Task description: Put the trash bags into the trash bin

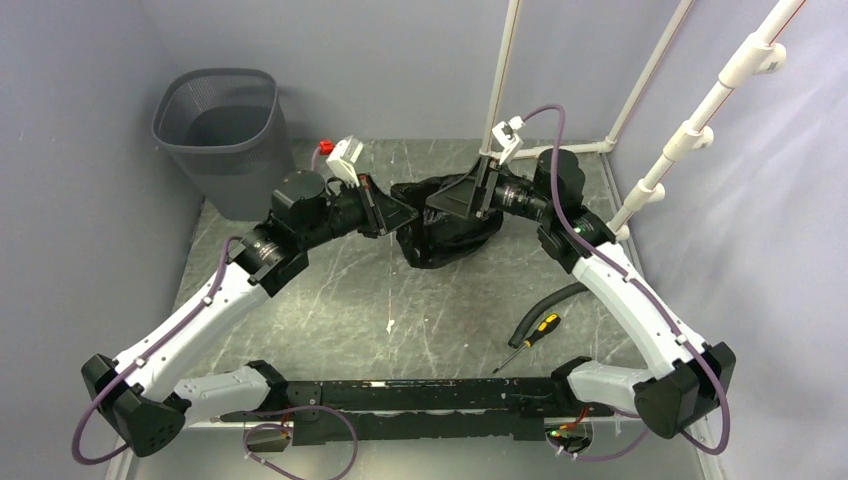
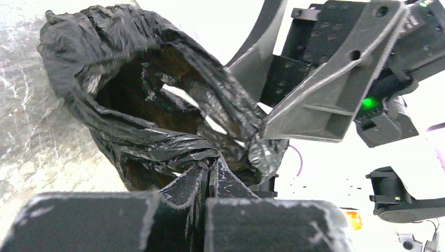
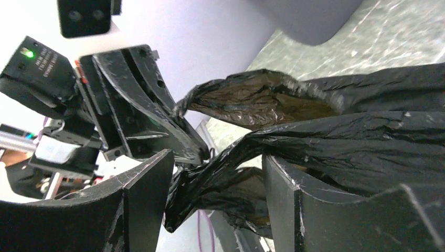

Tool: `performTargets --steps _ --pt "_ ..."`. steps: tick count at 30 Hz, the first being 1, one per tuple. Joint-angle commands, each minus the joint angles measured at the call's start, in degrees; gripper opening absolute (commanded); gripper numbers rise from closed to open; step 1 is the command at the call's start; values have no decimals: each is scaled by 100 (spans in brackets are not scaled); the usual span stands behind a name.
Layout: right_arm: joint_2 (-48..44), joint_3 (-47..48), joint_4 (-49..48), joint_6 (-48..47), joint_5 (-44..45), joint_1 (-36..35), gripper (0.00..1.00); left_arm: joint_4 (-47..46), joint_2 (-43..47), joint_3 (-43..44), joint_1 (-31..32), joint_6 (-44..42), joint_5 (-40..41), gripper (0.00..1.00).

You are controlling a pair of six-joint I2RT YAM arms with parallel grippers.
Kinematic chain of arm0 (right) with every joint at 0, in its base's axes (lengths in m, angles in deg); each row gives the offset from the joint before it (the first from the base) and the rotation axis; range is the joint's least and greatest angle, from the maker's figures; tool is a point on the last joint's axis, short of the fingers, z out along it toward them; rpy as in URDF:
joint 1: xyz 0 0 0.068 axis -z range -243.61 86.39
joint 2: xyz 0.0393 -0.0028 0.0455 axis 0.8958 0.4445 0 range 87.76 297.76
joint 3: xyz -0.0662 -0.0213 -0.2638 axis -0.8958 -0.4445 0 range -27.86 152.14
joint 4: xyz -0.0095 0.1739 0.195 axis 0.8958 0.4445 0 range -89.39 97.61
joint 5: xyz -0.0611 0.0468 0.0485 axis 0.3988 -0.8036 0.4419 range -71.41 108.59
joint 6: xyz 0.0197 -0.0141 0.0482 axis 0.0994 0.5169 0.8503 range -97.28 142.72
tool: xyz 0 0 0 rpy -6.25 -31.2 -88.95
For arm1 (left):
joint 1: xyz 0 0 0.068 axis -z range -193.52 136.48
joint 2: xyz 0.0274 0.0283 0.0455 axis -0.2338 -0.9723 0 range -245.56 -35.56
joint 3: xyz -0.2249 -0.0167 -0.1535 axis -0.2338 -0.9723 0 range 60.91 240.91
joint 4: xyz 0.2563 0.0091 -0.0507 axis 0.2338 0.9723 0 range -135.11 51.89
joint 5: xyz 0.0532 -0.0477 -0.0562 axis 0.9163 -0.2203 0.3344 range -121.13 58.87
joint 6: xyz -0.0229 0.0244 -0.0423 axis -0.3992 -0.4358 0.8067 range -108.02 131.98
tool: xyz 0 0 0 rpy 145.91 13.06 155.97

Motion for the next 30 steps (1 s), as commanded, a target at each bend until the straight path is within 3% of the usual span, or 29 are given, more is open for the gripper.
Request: performTargets --steps 1,6,14,23,26,30 --pt "143 -39 -746 399 -864 -21 68 147 206 19 34 -16 236 2" --pt "174 -181 -1126 493 -693 -265 73 67 145 12 35 -145 175 2" --pt "412 -20 -789 266 57 -1094 76 -72 255 -26 27 -214 173 2" --pt "-14 -1028 -2524 1159 305 -1221 76 -91 657 -360 28 -158 615 3" --pt "6 -838 -1953 573 239 -1376 76 -100 649 -315 19 -189 639 2" --pt "-78 -657 -1023 -560 882 -1801 74 -143 548 -236 18 -187 599 3"
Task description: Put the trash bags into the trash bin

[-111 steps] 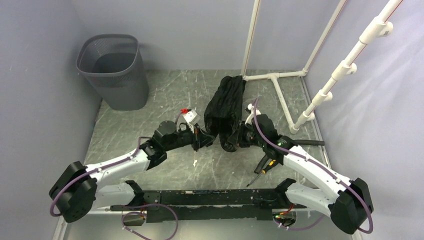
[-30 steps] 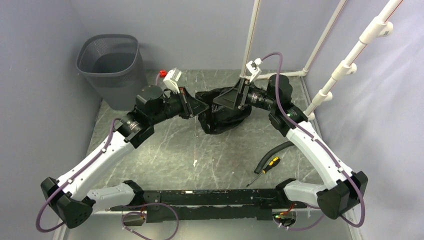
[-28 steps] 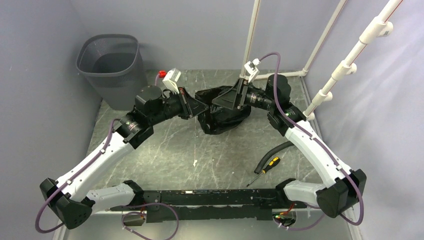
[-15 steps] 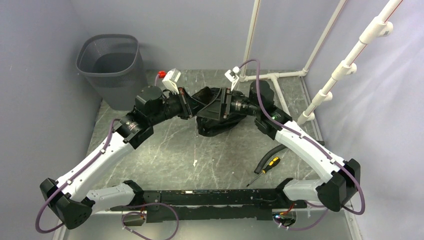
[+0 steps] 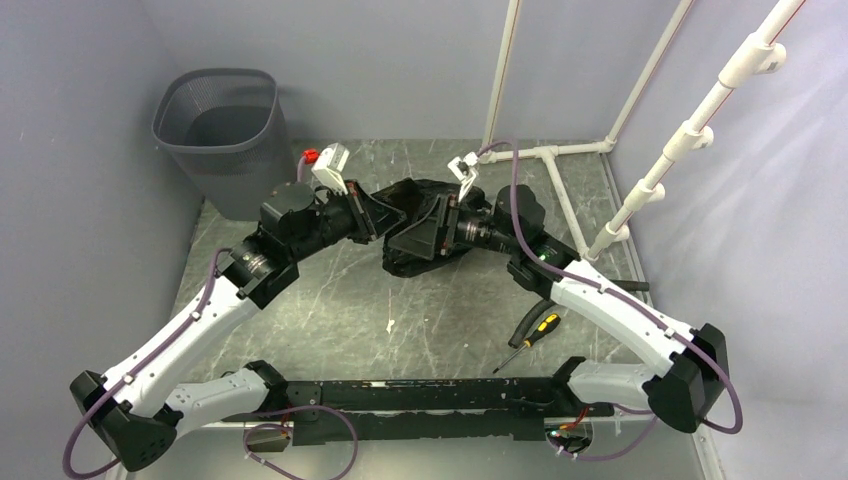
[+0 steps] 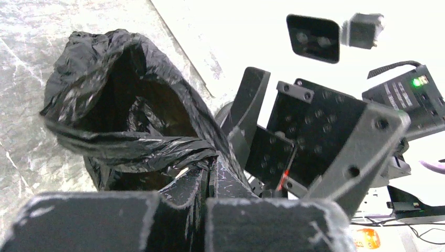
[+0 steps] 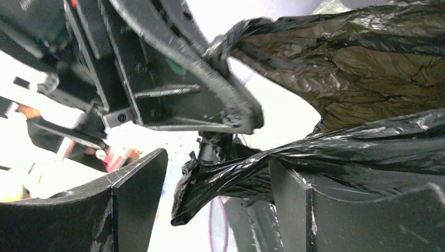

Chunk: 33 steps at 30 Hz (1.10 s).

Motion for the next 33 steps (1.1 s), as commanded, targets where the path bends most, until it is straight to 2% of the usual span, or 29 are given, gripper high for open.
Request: performTargets --steps 1,4,7,10,12,14,16,19,21,23,26,29,33 --pt "-174 353 564 -1214 508 -444 72 -277 -34 113 4 -35 70 2" --pt "-262 312 613 -1447 684 -554 65 -311 -51 119 -3 -27 91 2" --pt "-441 40 369 -1507 839 -597 52 -333 -52 151 4 -37 85 2" --pt "-499 33 537 -1561 996 -599 37 -287 -48 198 -1 -69 102 3" --pt "-534 111 793 -1630 1082 -599 35 -236 -43 233 4 -113 133 3" --pt "-636 144 1075 -1615 1361 -599 38 -126 -35 274 4 -175 176 3" --pt "-775 141 1378 -1479 1738 -586 47 5 -26 322 -4 -255 215 3" --pt "-761 454 2120 -1125 2035 -503 49 143 -65 370 4 -334 230 3" --pt "-591 710 2300 -908 1668 -493 48 50 -76 279 4 -270 205 3" --pt "-473 680 1907 -639 1067 -520 49 -161 -76 114 0 -141 178 2" --pt "-550 189 746 -18 776 -603 63 -343 -156 42 4 -2 93 2" --pt "-661 -154 231 266 1157 -696 68 -354 -244 93 4 13 42 2" --pt "-721 -396 -530 91 1465 -988 76 -514 -211 -34 3 114 61 2"
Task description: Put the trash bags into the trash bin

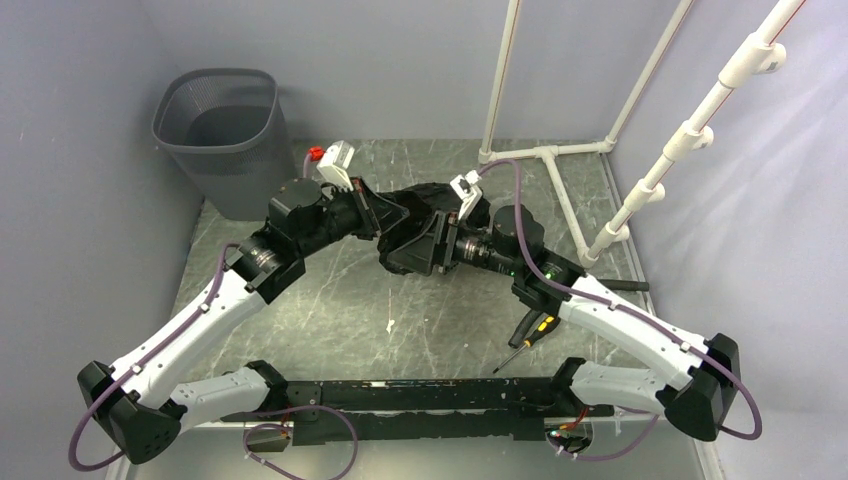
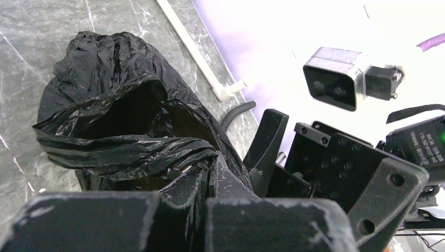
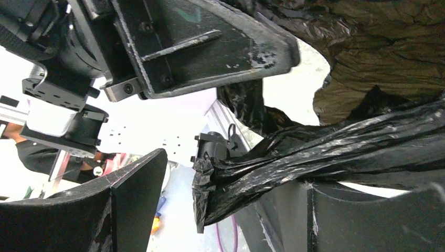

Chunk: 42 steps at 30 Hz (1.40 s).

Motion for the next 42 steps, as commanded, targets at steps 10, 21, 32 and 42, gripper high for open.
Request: performTargets --steps 10,21,32,42 --pt "-89 -537 -1921 -445 1968 -1020 73 -458 50 -135 4 264 -29 2" --pt "342 -171 -1346 -1242 4089 -1578 50 -407 94 -109 -1 227 51 2" --pt "-209 -145 -70 -1547 4295 -1524 20 461 212 145 -1 -305 558 2" --pt "-75 -203 2129 -930 2744 724 11 2623 3 864 -179 -1402 1787 3"
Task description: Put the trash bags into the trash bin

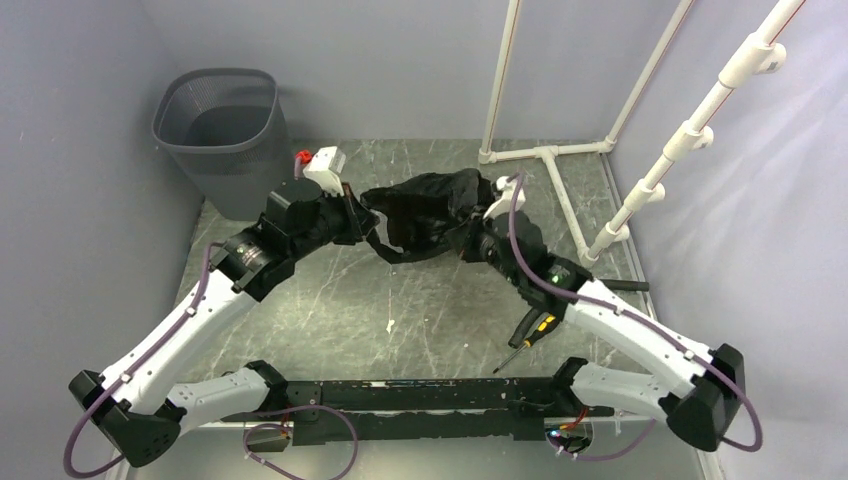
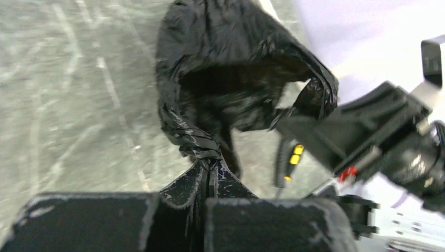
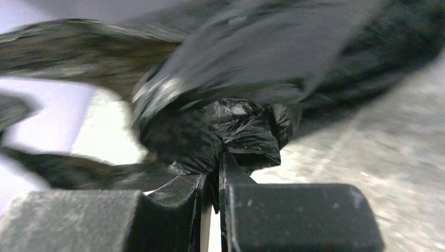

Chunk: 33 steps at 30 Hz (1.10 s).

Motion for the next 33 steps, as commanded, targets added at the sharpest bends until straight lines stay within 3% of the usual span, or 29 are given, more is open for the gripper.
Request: performTargets --steps 1,4,7,10,13,15,17,19,20,22,23,25,27,29,31,33 --pt "476 373 1131 134 -1343 1186 11 1223 -197 652 -160 -819 772 2" --pt "1163 1647 1470 -493 -2121 1561 12 1267 -457 1125 -508 -1197 661 2" --pt "2196 4038 2526 -1229 -2167 1606 11 939 -836 2046 -785 -1737 139 2" --pt "3139 6855 3330 -1891 -2051 1581 10 719 -1289 3573 -805 -2538 -230 2" --pt "3470 8773 3161 -2568 -2170 1437 9 207 -1414 4722 -805 -3246 -623 3" --pt "2917 8223 2340 -3030 -2713 1282 10 -406 -1092 4670 -805 -3714 -1186 2" --pt "1873 6314 1132 -3168 -3233 1241 12 -1208 -379 3779 -805 -3994 -1821 3" --pt "799 4187 386 -2958 -2920 1252 12 -1850 417 2282 -805 -3677 -1872 2" --pt "583 3273 479 -2555 -2354 1263 12 -1824 782 1547 -805 -3263 -1700 2" --pt "724 1570 1620 -1372 -778 1393 5 -1180 1312 -309 -805 -2148 -981 2" --pt "984 1032 2211 -765 -575 1474 0 -1005 1486 -1125 -805 -1592 -784 2" --pt "1367 288 2495 -168 -951 1542 0 -839 1662 -2505 -797 -343 -741 2" --pt "1202 89 2264 -17 -1308 1530 0 -609 1805 -3008 -790 221 -749 2" --pt "745 328 1841 -292 -1406 1541 0 -664 2105 -2848 -788 95 -331 2" --pt "574 1079 1623 -744 -1415 1626 0 -811 2048 -2216 -796 -510 -40 2" --pt "933 2511 1796 -1393 -1737 1719 0 -786 1351 -970 -801 -1426 83 2"
